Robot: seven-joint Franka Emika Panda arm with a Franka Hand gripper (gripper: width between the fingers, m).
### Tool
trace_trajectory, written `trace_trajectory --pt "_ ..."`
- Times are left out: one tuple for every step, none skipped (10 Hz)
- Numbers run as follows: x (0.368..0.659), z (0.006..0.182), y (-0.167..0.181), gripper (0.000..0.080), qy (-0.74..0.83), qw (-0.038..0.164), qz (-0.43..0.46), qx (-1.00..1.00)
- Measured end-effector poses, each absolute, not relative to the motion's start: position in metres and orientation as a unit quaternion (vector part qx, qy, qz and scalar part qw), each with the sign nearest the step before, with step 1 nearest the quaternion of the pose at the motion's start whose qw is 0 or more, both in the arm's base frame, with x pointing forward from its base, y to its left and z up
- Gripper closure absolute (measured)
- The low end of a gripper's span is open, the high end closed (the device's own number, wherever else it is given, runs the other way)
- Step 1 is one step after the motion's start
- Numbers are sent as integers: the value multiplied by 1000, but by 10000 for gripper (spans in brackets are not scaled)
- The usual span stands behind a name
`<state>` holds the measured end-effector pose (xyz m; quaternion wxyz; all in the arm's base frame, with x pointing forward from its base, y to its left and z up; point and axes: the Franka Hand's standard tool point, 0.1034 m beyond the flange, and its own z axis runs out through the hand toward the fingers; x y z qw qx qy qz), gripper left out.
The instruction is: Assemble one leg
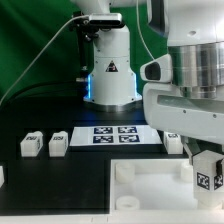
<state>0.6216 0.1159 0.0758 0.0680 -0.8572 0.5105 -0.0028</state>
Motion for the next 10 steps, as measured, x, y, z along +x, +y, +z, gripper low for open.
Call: trace_trajectory --pt "621 75 118 505 580 74 7 -811" --pt "621 75 119 505 632 81 16 -771" --pt "621 75 122 505 672 83 22 -735" --pt "620 75 124 505 703 83 27 -706" --pt "620 74 125 505 719 83 30 -690" --pt "620 74 125 505 703 83 28 -706" --pt "620 74 125 505 689 84 27 -720" --pt "620 74 126 299 686 84 27 -722" --pt "619 74 129 199 655 85 24 -751" --pt "619 74 130 199 590 84 15 -803"
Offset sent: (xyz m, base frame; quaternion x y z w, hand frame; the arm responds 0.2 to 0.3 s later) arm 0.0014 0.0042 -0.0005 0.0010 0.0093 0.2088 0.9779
